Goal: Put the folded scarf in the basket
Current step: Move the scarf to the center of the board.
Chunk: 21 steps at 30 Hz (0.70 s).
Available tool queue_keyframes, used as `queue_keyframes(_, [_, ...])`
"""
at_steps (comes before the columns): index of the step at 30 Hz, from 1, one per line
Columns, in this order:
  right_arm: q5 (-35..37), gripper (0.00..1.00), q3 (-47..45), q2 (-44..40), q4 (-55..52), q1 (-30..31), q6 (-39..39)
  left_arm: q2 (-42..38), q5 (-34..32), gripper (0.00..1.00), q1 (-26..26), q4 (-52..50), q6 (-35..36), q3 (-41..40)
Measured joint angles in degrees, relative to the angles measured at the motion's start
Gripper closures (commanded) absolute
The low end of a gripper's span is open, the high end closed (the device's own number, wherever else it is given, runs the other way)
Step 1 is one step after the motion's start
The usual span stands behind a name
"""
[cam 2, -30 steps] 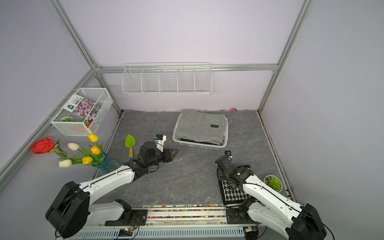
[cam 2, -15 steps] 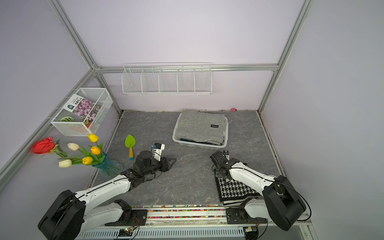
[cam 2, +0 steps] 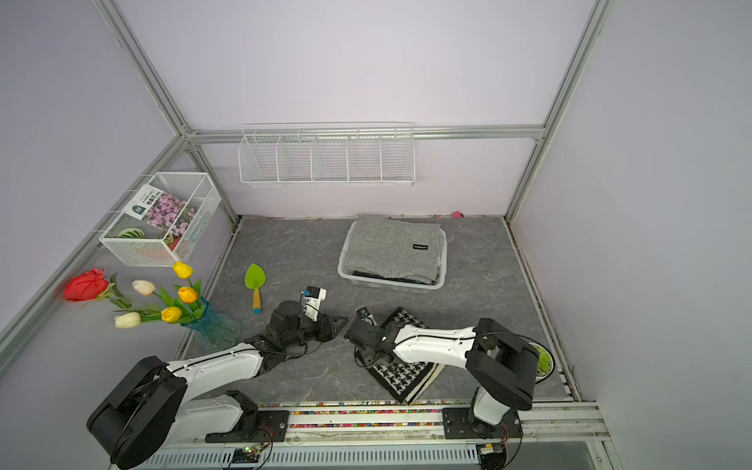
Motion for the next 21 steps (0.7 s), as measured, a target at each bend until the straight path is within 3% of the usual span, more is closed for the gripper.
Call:
queue_keyframes(4, [-0.1, 0.46, 0.1, -2.0, -1.5, 2.1, -1.0, 0.3, -0.2, 0.47, -0.5, 1.0, -0.1, -0.8])
queue_keyframes(8, [1.7, 0.42, -2.5, -10.3, -4.2, 2.2, 0.3, 1.7, -0.6, 0.47, -2.0, 1.8, -0.4, -0.8])
queue_keyframes(13, [4.8, 0.39, -7.7, -19.8, -7.5, 1.8, 5.7, 5.3, -2.2, 0.47, -7.6, 2.8, -0.9, 0.2])
queue_keyframes(17, [6.0, 0.37, -13.8, -24.3, -11.4, -1.0, 11.5, 10.4, -3.7, 0.47, -12.3, 3.1, -0.9, 3.7])
queue_keyframes(21, [5.2, 0.4, -20.7, -29.2, -13.0, -7.2, 13.7, 14.2, -4.8, 0.46, -13.6, 5.8, -1.3, 4.9])
